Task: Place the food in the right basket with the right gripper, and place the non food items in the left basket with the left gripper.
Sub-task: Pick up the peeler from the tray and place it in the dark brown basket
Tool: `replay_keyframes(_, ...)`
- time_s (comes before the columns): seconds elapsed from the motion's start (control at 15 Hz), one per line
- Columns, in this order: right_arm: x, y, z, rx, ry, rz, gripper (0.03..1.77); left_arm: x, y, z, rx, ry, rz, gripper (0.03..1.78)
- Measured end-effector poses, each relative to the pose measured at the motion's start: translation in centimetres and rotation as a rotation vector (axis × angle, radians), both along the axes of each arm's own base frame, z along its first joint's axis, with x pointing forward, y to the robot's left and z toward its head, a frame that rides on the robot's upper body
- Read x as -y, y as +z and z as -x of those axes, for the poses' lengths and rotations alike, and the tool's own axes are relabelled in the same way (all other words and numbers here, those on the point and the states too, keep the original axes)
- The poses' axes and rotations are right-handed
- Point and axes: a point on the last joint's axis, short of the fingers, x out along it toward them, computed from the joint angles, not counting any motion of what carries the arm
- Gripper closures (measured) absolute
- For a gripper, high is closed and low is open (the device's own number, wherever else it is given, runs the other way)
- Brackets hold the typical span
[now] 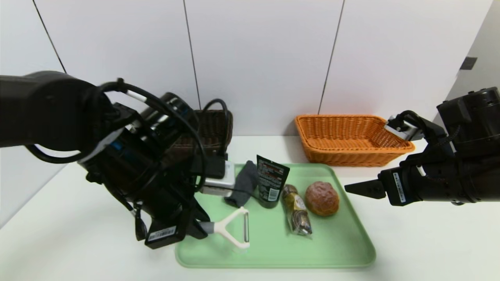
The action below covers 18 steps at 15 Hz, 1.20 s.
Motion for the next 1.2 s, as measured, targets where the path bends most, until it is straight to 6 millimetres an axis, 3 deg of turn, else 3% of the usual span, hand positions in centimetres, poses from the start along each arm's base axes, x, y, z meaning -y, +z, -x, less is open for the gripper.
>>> replay_keyframes(0.33, 0.2, 0.1, 0.0, 0.003, -0.009, 0.000, 0.10, -3.5, 5.8, 0.2, 0.041, 0.362, 0.204, 1.56)
replay_keyframes(0.53, 0.2, 0.1, 0.0, 0.007, -0.009, 0.002, 0.10, -4.8, 8.1, -1.0, 0.087, 0.563, 0.359, 1.56)
replay_keyframes(0.87, 0.2, 0.4, 0.2, 0.018, -0.009, -0.003, 0.10, -7.1, 9.1, -5.1, 0.236, 0.681, 0.412, 1.56)
replay_keyframes(1.2, 0.5, 1.0, 1.0, 0.040, -0.011, -0.011, 0.10, -10.2, 9.2, -11.6, 0.370, 0.727, 0.368, 1.56)
